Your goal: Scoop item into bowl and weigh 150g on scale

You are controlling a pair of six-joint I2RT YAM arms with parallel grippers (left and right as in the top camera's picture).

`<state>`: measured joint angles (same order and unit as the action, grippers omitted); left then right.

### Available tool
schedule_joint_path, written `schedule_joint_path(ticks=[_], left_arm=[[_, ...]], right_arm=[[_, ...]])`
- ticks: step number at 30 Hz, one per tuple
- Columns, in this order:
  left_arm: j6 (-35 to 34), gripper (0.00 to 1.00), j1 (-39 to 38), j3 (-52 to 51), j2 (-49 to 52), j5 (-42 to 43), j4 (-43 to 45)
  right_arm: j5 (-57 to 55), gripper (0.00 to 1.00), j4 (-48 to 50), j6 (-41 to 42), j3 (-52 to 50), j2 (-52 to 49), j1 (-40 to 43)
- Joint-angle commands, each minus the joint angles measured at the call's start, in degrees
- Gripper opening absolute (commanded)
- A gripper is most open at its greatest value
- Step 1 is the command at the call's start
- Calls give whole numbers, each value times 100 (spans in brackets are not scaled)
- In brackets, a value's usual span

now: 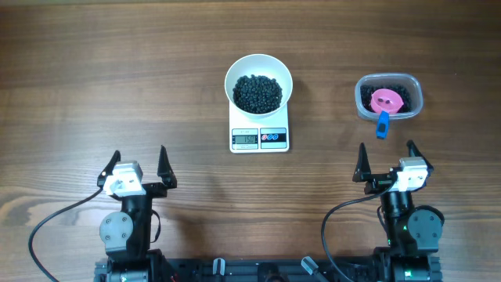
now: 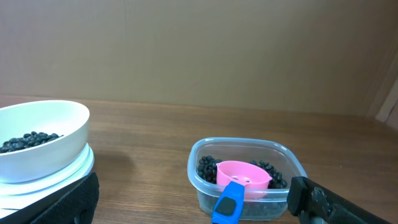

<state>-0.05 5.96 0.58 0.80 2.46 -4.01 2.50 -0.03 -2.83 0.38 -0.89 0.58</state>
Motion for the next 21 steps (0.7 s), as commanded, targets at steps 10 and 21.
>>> schedule_joint_path(ticks=[10, 21], left_arm=[[94, 100, 37, -26, -63, 7, -28], [94, 100, 37, -26, -63, 7, -28]], right_arm=[[-81, 100, 17, -15, -9, 68, 24], [-39, 100, 13, -13, -9, 68, 24]])
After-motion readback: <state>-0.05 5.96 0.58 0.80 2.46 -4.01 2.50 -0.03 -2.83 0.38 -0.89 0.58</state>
